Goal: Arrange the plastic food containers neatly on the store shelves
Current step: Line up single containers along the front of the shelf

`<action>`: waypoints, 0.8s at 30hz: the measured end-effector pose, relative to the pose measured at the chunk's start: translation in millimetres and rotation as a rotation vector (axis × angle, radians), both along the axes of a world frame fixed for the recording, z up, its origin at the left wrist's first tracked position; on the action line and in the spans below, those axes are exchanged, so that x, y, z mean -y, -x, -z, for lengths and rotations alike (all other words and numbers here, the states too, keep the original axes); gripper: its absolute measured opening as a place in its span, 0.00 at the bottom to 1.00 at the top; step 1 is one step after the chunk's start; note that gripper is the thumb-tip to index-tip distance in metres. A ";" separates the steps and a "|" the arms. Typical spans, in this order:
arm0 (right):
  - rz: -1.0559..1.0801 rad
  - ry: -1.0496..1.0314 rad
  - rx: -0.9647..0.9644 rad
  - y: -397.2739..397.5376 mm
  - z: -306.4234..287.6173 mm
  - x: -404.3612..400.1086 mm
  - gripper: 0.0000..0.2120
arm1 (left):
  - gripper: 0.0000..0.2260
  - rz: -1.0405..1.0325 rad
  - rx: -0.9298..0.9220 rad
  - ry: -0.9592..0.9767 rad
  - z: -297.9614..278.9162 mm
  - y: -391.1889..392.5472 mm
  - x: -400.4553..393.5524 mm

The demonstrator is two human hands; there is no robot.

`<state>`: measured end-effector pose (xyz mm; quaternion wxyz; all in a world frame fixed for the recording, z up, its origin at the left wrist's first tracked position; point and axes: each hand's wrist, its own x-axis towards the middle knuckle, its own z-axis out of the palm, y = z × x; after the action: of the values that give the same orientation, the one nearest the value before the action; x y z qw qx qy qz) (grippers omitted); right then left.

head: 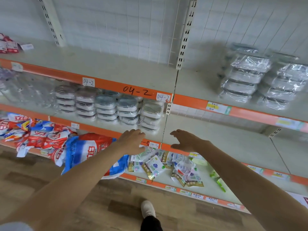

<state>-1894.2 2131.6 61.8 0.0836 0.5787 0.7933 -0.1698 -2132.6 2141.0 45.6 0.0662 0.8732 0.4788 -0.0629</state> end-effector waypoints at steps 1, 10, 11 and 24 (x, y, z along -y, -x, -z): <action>-0.002 -0.004 0.007 -0.7 2.2 -6.7 0.31 | 0.20 -0.008 0.005 -0.004 1.5 -0.3 -3.2; 0.024 0.026 -0.100 14.3 50.9 -88.0 0.37 | 0.25 -0.128 -0.018 -0.016 13.6 20.8 -50.5; 0.033 0.023 -0.113 16.6 57.9 -99.9 0.37 | 0.26 -0.136 -0.014 -0.019 16.4 22.8 -57.6; 0.386 -0.209 -0.456 30.4 149.9 -239.8 0.48 | 0.27 -0.189 0.054 -0.081 118.1 13.7 -120.3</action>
<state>-1924.6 2371.4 -88.1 -0.1903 0.6709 0.6803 -0.2256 -2146.3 2261.2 -72.5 0.0492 0.8273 0.5594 -0.0135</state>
